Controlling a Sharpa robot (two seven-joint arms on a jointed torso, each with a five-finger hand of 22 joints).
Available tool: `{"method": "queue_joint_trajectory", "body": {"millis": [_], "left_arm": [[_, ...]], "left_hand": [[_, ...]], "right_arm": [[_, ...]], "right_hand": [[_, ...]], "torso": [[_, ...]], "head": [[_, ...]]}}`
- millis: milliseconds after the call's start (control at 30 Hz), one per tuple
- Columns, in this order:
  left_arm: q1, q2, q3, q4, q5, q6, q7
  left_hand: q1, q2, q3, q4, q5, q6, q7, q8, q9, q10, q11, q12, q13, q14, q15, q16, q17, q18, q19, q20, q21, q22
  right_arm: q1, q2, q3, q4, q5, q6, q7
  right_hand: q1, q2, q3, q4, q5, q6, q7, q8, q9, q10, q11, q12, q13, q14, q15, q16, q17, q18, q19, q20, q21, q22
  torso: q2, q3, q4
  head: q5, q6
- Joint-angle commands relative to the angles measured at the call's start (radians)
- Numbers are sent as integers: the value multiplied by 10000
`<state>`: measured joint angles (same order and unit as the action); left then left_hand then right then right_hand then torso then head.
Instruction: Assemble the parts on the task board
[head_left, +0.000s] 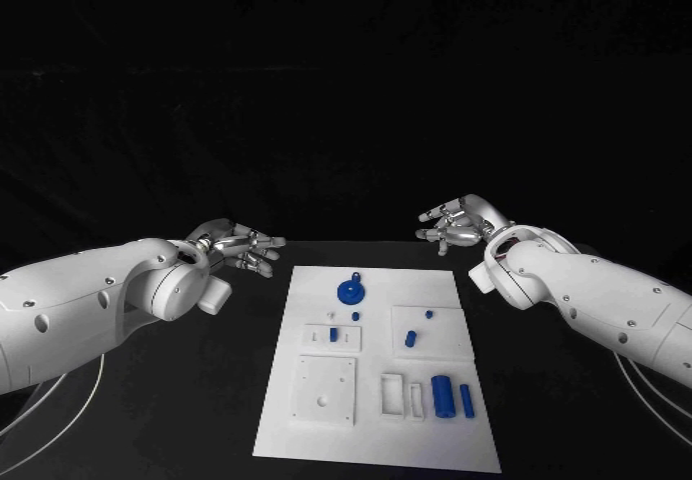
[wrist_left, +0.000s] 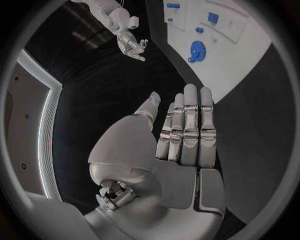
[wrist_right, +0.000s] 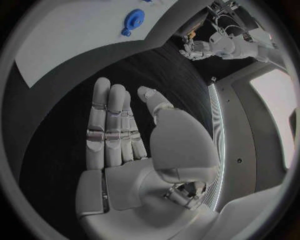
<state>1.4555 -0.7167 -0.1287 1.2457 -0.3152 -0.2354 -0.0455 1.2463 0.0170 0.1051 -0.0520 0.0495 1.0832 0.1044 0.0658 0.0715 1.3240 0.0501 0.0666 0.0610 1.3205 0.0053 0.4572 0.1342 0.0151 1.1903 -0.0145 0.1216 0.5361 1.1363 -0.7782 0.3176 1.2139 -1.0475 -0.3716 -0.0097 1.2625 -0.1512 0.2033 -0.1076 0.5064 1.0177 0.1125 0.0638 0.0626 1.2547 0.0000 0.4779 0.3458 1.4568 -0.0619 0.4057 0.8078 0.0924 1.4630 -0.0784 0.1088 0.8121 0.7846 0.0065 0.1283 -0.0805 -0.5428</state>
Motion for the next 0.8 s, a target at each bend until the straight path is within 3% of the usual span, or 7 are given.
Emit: {"method": "queue_joint_trajectory", "body": {"millis": [33,367,600,800], "left_arm": [[13,66,2,-17,37,84,157],[13,123,-2,-19,41,102,380],[12,131,-2,-4,56,118,577],[12,163,-3,-23,52,172,517]], "left_hand": [[70,-5,52,8,68,62,3,3,1,65,-12,-3,-1,-24,-36,87,36,7,-29,-44,69,97],[115,13,94,-28,70,95,-11,7,5,105,-35,-1,-1,16,-69,227,80,23,-46,-72,199,308],[501,87,308,-331,113,348,-62,2,9,264,-112,-10,-3,2,-137,421,179,1,-129,-155,415,650],[417,79,262,-290,111,389,-100,7,16,467,-179,34,5,100,-191,571,239,11,-145,-187,551,888]], "right_arm": [[-6,10,3,4,29,129,119],[-6,10,3,30,58,160,150],[-7,10,3,54,112,219,197],[-7,4,3,52,99,225,197]], "right_hand": [[21,91,-11,-46,-28,-28,51,-16,4,60,26,-55,-9,9,28,-20,-5,-78,62,-2,58,1],[24,90,14,-63,-28,-20,51,-16,4,70,23,-57,-17,17,22,-2,4,-78,68,-10,84,18],[39,103,53,-94,-34,28,46,-10,6,67,21,-64,-25,10,19,8,13,-81,53,-16,101,37],[15,106,76,-118,-50,48,43,-17,3,76,16,-59,-26,14,16,20,21,-81,48,-19,124,62]], "torso": [[5,-5,9],[-1,-7,4],[-5,-12,13],[-9,-18,16]], "head": [[-17,10],[-1,-26],[9,-56],[22,-68]]}}
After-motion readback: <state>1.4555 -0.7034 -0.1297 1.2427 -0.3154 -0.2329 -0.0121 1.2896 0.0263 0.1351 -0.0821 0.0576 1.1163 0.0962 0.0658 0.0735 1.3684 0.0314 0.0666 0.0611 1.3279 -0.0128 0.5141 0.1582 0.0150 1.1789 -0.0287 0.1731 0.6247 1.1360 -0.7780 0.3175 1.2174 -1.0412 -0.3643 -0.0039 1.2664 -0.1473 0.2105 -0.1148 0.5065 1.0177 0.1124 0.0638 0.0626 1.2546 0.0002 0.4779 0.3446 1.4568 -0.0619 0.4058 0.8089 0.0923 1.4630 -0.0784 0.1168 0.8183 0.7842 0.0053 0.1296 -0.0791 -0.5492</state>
